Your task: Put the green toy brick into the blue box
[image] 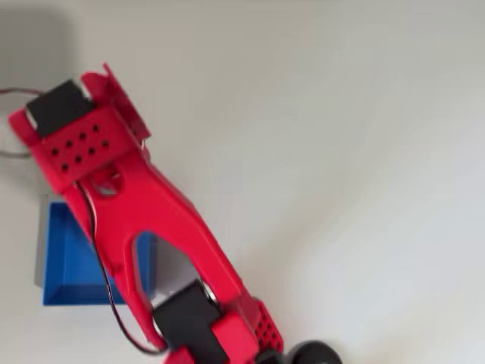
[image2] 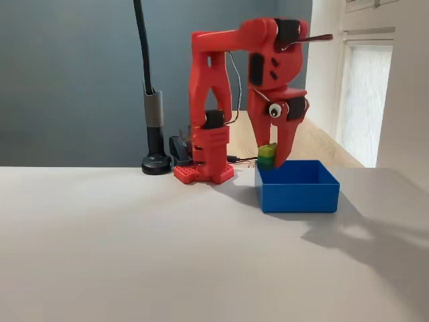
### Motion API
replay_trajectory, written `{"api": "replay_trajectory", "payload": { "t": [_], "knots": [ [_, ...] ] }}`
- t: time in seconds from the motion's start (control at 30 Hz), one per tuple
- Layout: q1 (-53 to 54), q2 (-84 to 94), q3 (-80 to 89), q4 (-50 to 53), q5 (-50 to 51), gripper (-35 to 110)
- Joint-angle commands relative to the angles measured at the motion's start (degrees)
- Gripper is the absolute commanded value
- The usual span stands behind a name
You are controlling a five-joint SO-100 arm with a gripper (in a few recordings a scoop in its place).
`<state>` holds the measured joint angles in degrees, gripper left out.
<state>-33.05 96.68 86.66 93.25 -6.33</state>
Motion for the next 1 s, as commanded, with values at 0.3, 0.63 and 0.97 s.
{"api": "replay_trajectory", "payload": {
  "t": [0.3,0.63,0.97],
  "knots": [
    [-20.8,19.2,12.7,1.6,9.1,0],
    [-22.9,18.9,16.0,-1.0,12.1,0],
    [-23.1,18.9,25.5,-12.7,7.8,0]
  ]
}}
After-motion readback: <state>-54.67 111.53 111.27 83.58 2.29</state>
